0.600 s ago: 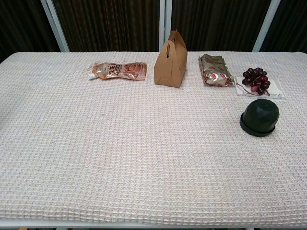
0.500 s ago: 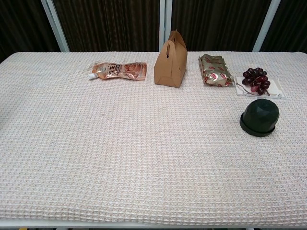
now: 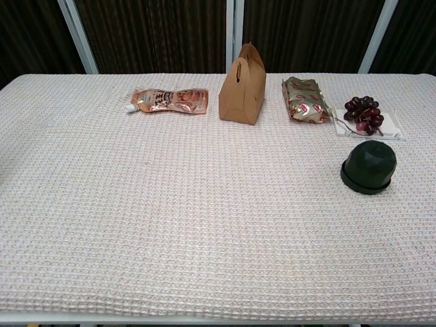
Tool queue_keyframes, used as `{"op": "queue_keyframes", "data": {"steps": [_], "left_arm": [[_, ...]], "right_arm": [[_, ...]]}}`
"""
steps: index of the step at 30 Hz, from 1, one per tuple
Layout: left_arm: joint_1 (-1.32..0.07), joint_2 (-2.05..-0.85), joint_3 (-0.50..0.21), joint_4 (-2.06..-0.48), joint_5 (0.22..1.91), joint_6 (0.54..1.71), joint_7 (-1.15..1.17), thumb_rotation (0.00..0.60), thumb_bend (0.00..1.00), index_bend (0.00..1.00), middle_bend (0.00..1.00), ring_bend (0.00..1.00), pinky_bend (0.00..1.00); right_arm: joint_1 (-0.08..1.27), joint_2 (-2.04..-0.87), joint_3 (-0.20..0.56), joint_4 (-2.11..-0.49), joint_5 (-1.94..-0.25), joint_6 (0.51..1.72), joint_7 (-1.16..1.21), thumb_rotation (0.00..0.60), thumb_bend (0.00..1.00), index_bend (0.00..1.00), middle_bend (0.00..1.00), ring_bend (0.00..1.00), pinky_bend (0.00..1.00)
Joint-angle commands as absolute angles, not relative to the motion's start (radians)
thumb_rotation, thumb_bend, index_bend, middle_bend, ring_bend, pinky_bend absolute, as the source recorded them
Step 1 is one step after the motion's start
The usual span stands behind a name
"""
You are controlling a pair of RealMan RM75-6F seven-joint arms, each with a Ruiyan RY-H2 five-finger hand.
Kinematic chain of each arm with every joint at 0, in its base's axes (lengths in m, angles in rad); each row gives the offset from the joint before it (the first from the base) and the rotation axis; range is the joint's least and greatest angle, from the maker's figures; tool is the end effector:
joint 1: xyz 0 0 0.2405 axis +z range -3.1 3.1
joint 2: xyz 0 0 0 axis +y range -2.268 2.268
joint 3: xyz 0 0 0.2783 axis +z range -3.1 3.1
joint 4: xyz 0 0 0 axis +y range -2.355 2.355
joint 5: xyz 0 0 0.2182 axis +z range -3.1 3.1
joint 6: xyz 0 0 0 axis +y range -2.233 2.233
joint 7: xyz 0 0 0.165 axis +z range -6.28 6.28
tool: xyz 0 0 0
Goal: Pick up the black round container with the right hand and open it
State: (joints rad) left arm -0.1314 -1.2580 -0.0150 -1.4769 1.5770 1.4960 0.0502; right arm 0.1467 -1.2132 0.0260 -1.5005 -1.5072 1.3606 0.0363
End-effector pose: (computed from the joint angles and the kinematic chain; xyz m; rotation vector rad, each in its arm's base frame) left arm -0.3292 0.2129 0.1164 -1.5021 -0.8216 -0.9300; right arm -0.3449 -0.2203 0.1163 1.4959 -0.9872 0.8711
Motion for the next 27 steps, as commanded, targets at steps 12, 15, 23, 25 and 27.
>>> {"op": "queue_keyframes", "data": {"steps": [12,15,23,25,27], "left_arm": [[-0.128,-1.271,-0.01,-1.438,1.564,1.484,0.02,0.6,0.02,0.13,0.07,0.0,0.22],[-0.128,-1.271,-0.012,-1.432,1.564,1.487,0.013,0.6,0.02,0.13,0.07,0.0,0.22],[-0.126,-1.27,-0.011,-1.423,1.568,1.493,-0.001,0.6,0.02,0.13,0.07,0.0,0.22],[-0.126,-1.271,-0.011,-1.421,1.567,1.493,-0.003,0.6,0.02,0.13,0.07,0.0,0.22],[-0.126,-1.271,-0.011,-1.419,1.567,1.492,-0.005,0.6,0.02,0.13,0.07,0.0,0.22]], "right_arm": [[0.21,-1.317,0.035,-1.392,-1.469,1.236,0.117,0.6,0.1,0.0,0.01,0.0,0.0],[0.227,-1.336,0.037,-1.369,-1.47,1.212,0.164,0.6,0.08,0.0,0.01,0.0,0.0],[0.279,-1.383,0.051,-1.341,-1.451,1.136,0.186,0.6,0.04,0.0,0.02,0.0,0.0],[0.292,-1.395,0.056,-1.34,-1.437,1.114,0.171,0.6,0.04,0.0,0.02,0.0,0.0],[0.309,-1.408,0.064,-1.341,-1.424,1.089,0.161,0.6,0.05,0.0,0.02,0.0,0.0]]}}
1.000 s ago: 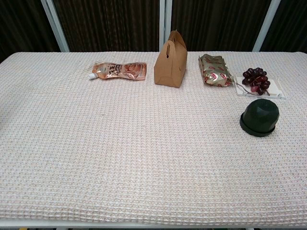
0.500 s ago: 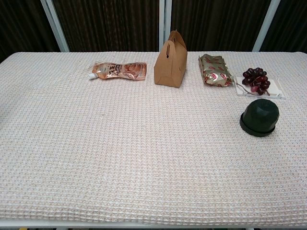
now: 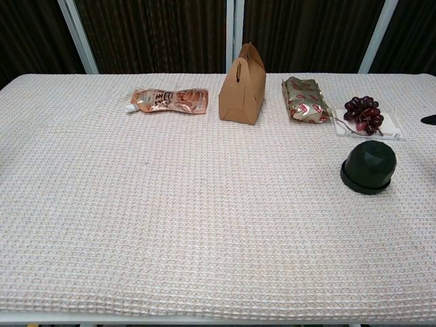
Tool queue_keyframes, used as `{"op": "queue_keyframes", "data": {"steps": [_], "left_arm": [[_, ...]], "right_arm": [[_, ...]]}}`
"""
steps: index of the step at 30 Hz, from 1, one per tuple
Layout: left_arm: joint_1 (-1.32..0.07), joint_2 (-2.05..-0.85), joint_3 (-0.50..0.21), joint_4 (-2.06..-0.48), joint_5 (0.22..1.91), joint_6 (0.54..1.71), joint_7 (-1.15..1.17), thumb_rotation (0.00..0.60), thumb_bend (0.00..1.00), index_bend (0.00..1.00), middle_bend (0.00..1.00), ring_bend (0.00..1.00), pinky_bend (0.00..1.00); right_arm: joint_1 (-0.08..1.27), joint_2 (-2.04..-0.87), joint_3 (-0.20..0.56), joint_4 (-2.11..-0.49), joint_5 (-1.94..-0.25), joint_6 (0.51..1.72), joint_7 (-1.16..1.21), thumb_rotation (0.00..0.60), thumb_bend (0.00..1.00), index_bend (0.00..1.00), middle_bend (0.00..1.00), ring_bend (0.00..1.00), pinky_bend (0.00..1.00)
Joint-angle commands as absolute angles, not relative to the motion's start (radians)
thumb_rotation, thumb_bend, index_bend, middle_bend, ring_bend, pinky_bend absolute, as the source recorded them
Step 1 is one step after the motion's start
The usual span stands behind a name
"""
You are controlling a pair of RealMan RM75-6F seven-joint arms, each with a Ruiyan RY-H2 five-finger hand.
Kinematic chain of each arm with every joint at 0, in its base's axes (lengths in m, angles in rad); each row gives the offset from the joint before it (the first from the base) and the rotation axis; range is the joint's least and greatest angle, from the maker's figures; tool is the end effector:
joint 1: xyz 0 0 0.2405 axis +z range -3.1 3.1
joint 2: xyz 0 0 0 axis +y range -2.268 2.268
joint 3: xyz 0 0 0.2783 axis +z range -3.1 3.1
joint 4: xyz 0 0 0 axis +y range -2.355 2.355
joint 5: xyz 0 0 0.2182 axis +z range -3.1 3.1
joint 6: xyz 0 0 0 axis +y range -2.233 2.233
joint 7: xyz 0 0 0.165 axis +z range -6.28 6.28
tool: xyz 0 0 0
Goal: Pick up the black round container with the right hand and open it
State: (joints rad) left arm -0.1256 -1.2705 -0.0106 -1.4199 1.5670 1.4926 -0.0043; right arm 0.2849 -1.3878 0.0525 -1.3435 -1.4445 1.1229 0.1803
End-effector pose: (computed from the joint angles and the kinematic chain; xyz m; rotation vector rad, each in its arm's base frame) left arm -0.3429 0.2115 0.1168 -1.4894 -0.8448 -0.9213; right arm -0.3431 -0.2692 0.0410 1.5614 -1.2257 0.8936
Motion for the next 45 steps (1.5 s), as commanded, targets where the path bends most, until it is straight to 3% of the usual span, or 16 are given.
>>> {"op": "queue_keyframes", "data": {"steps": [1,18,45], "left_arm": [[-0.126,-1.27,-0.011,-1.419,1.565,1.491,-0.005,0.6,0.02,0.13,0.07,0.0,0.22],[-0.123,-1.26,-0.012,-1.42,1.555,1.488,-0.012,0.6,0.02,0.13,0.07,0.0,0.22],[-0.116,-1.261,-0.01,-1.407,1.552,1.49,-0.022,0.6,0.02,0.13,0.07,0.0,0.22]], "right_arm": [[0.32,-1.416,0.068,-1.34,-1.419,1.077,0.155,0.6,0.05,0.0,0.02,0.0,0.0],[0.416,-1.527,0.109,-1.291,-1.33,0.969,0.049,0.6,0.11,0.0,0.07,0.0,0.0],[0.441,-1.565,0.103,-1.249,-1.299,0.947,0.063,0.6,0.13,0.0,0.17,0.0,0.0]]}}
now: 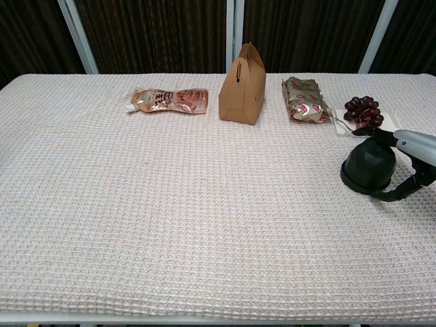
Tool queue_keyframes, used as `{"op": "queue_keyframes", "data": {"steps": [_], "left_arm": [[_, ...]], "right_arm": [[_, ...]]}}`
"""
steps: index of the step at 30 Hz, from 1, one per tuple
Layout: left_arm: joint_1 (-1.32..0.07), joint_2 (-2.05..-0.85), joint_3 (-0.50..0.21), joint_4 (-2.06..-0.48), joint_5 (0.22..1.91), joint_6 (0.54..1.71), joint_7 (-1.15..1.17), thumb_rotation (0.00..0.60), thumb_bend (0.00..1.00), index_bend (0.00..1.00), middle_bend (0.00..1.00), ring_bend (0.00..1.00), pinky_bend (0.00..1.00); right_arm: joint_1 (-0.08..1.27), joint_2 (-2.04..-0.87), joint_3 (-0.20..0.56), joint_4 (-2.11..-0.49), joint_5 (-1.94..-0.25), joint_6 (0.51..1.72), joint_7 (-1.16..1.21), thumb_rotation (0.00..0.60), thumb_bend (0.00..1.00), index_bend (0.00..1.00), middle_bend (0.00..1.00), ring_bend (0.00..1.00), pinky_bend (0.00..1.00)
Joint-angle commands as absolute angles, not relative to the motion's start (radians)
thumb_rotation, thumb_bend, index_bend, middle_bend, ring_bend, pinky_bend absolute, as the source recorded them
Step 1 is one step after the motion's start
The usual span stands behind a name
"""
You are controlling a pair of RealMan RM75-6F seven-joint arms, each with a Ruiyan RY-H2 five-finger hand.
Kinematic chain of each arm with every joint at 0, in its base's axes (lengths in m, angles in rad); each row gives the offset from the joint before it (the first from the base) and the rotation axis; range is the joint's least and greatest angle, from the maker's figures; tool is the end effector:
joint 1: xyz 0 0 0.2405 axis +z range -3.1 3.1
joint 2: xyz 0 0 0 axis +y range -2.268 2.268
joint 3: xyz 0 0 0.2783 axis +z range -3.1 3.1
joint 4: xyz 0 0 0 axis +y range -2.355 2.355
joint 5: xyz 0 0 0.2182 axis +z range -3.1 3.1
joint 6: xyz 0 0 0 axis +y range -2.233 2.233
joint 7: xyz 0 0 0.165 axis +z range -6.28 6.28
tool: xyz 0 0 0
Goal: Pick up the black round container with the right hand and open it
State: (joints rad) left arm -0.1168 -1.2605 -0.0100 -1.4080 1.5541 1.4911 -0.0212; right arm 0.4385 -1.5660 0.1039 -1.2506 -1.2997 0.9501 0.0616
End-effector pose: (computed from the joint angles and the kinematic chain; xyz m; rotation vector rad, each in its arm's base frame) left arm -0.3504 0.2090 0.1224 -1.4743 -0.8537 -0.9029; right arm -0.3063 -0.3186 -0.0294 1.6409 -1.2826 0.8391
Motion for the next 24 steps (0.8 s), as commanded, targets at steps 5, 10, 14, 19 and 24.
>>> {"op": "queue_keyframes", "data": {"steps": [5,10,14,19,24], "left_arm": [[-0.113,-1.258,-0.011,-1.406,1.548,1.492,-0.022,0.6,0.02,0.13,0.07,0.0,0.22],[-0.107,-1.255,-0.012,-1.403,1.536,1.49,-0.025,0.6,0.02,0.13,0.07,0.0,0.22],[-0.106,-1.253,-0.013,-1.403,1.536,1.493,-0.028,0.6,0.02,0.13,0.07,0.0,0.22],[-0.11,-1.256,-0.013,-1.404,1.543,1.489,-0.026,0.6,0.02,0.13,0.07,0.0,0.22],[-0.11,-1.257,-0.013,-1.406,1.542,1.488,-0.025,0.6,0.02,0.13,0.07,0.0,0.22]], "right_arm": [[0.445,-1.57,0.103,-1.244,-1.295,0.944,0.064,0.6,0.13,0.0,0.18,0.0,0.0],[0.446,-1.575,0.102,-1.238,-1.291,0.946,0.058,0.6,0.15,0.0,0.2,0.0,0.0],[0.445,-1.579,0.103,-1.235,-1.288,0.953,0.053,0.6,0.16,0.0,0.25,0.0,0.0],[0.444,-1.582,0.103,-1.235,-1.286,0.96,0.046,0.6,0.19,0.0,0.29,0.0,0.0],[0.441,-1.581,0.106,-1.238,-1.286,0.972,0.046,0.6,0.2,0.0,0.34,0.0,0.0]]}}
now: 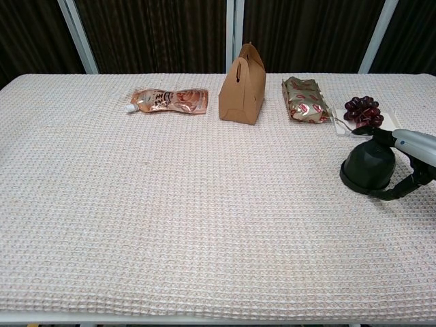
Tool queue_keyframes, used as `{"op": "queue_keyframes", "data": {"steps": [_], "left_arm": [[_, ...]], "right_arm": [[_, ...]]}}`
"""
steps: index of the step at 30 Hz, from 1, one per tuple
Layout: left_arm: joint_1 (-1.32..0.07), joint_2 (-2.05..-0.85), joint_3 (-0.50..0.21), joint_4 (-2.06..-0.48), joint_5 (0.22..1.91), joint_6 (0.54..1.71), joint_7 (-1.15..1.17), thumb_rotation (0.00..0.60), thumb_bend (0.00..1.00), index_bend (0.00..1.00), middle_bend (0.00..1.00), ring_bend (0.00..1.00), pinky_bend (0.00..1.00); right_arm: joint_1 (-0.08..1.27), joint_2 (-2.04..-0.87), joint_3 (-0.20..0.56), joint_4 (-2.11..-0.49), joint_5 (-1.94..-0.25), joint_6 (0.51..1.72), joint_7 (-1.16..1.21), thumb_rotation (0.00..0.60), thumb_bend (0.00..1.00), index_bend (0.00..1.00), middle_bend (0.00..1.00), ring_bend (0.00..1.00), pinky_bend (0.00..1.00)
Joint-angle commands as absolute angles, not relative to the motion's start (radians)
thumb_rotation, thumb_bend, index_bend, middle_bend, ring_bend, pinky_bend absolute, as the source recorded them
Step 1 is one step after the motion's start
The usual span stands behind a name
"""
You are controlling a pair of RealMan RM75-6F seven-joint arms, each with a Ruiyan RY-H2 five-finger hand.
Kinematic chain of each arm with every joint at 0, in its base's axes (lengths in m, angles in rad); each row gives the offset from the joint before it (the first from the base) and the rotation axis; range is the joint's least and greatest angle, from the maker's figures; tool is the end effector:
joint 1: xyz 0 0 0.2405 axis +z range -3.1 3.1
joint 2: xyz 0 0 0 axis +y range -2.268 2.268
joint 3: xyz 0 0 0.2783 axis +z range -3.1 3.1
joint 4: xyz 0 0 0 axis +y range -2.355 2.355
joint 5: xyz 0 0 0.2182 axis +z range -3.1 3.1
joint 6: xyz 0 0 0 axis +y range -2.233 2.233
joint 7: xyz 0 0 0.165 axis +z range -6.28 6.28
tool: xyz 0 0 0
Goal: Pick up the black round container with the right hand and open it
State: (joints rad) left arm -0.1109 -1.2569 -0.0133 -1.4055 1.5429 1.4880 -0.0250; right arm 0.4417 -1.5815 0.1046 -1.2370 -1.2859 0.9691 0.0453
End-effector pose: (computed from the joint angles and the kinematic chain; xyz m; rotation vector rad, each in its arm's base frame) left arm -0.3542 0.2079 0.1249 -1.4607 -0.8603 -0.8914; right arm -0.3059 -0.3208 -0.0306 1.6262 -1.2641 0.8432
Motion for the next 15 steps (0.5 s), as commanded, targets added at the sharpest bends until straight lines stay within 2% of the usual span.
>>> {"op": "queue_keyframes", "data": {"steps": [1,6,15], "left_arm": [[-0.11,-1.256,-0.013,-1.406,1.542,1.489,-0.025,0.6,0.02,0.13,0.07,0.0,0.22],[-0.11,-1.254,-0.013,-1.409,1.544,1.49,-0.024,0.6,0.02,0.13,0.07,0.0,0.22],[-0.11,-1.255,-0.013,-1.409,1.543,1.486,-0.024,0.6,0.02,0.13,0.07,0.0,0.22]], "right_arm": [[0.441,-1.58,0.106,-1.239,-1.287,0.974,0.046,0.6,0.2,0.0,0.35,0.0,0.0],[0.441,-1.58,0.109,-1.241,-1.287,0.98,0.049,0.6,0.22,0.0,0.39,0.01,0.0],[0.437,-1.579,0.108,-1.237,-1.287,0.99,0.047,0.6,0.23,0.02,0.41,0.02,0.0]]}}
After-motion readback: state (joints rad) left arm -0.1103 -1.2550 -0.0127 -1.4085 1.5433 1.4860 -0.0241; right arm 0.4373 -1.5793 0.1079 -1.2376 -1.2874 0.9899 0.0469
